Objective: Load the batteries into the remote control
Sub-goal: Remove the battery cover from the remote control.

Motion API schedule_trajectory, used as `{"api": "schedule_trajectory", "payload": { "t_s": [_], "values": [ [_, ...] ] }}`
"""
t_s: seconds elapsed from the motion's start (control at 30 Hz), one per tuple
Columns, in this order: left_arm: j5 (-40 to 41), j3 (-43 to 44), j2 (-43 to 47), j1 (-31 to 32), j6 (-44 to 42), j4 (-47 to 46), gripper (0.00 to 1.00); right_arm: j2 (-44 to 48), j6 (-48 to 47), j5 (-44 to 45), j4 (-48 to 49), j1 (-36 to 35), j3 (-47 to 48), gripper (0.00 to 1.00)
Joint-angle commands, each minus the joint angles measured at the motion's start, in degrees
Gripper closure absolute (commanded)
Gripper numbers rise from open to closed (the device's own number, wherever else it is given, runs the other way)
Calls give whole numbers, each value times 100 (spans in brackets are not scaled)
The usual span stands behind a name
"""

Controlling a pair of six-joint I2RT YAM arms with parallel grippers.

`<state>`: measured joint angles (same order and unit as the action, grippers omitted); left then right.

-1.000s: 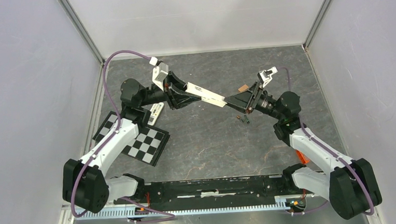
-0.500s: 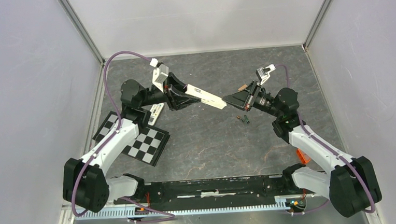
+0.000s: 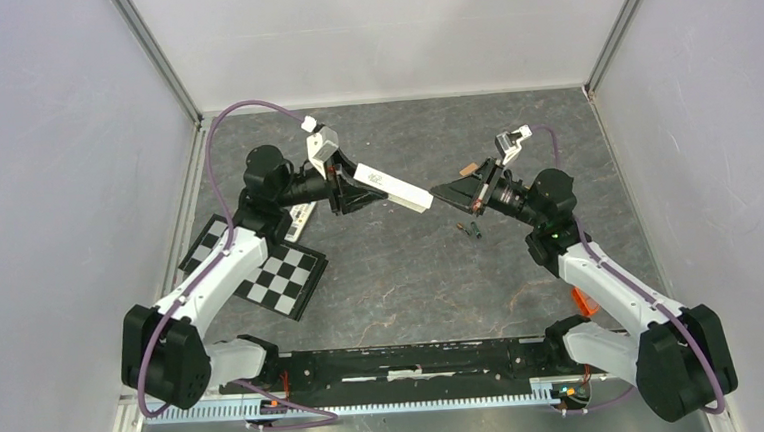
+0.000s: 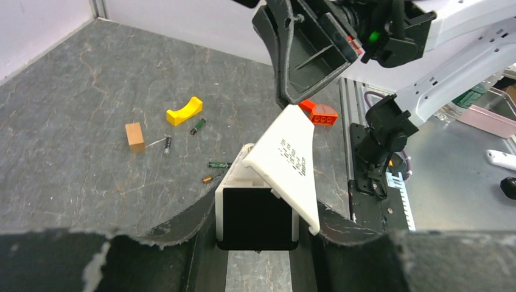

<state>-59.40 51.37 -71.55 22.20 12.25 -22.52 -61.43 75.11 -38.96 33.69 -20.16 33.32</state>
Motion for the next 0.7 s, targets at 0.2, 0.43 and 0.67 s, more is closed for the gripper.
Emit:
{"api": "schedule_trajectory", "payload": {
  "t_s": [0.2,0.43,0.67],
  "values": [
    [643,176,-170,9,-428,86,98,-156,7,326,508,-26,-244,100],
    [1348,270,-577,-94,-1148,797,98,-627,314,1246,1873,154,-1060,100],
    [2525,-78,-795,-272,-1703,1139,98,-1350,139,1889,2622,259,-1316,100]
  ]
}}
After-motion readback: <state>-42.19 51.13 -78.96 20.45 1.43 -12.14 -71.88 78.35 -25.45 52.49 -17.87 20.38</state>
